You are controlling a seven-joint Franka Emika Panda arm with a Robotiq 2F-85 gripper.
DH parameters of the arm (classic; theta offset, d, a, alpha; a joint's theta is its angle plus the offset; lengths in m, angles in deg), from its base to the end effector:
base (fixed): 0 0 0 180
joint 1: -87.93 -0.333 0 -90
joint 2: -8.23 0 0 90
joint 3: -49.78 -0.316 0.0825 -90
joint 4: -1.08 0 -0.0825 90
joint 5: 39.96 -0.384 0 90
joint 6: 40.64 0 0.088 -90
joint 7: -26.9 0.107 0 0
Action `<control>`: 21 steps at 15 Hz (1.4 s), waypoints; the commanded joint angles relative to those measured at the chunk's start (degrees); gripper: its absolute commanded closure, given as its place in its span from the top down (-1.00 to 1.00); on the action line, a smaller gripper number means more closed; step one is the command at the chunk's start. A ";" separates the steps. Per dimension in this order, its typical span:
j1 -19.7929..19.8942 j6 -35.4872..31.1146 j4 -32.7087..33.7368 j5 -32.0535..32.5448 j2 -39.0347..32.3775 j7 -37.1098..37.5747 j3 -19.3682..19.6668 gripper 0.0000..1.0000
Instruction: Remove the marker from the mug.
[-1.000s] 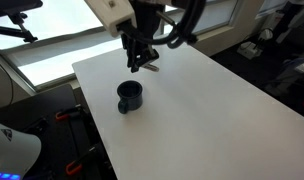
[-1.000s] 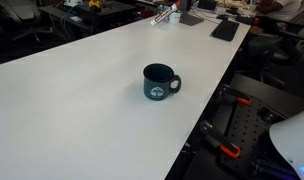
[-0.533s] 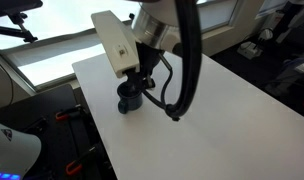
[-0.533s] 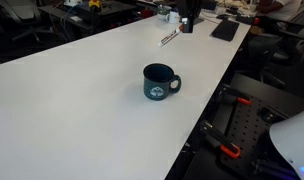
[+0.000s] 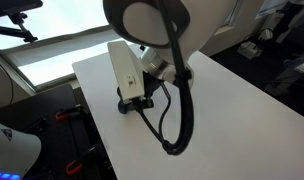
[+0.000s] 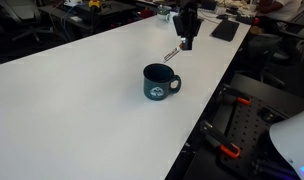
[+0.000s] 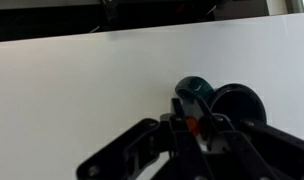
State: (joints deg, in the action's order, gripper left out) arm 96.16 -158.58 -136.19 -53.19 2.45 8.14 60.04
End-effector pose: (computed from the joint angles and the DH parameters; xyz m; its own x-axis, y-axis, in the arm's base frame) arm 0.4267 -0.1310 0.2489 0.9256 -0.0925 -0.3669 -0.1946 -0.9480 -0.2518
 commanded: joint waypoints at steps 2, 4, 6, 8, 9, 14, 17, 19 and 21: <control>2.61 -0.94 1.89 -1.30 -4.64 -1.20 -0.27 -0.91; 3.85 -0.97 2.47 -1.20 -6.31 -1.51 -0.18 -0.91; 5.01 -0.76 3.16 -1.18 -7.79 -1.73 -0.21 -0.91; 6.01 -0.65 3.69 -1.16 -8.93 -1.98 -0.32 -0.91; 6.30 -0.29 4.13 -1.12 -9.25 -1.78 -0.45 -0.91; 7.29 0.25 5.38 -1.19 -10.22 -2.12 -0.84 -0.91; 7.60 0.57 5.74 -1.66 -10.53 -2.52 -1.08 -0.91; 7.83 1.06 5.89 -2.09 -10.75 -3.20 -1.27 -0.91; 8.04 1.66 6.02 -2.45 -10.77 -3.48 -1.36 -0.91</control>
State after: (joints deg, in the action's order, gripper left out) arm 103.21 -159.12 -131.44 -54.10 -7.91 6.44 59.35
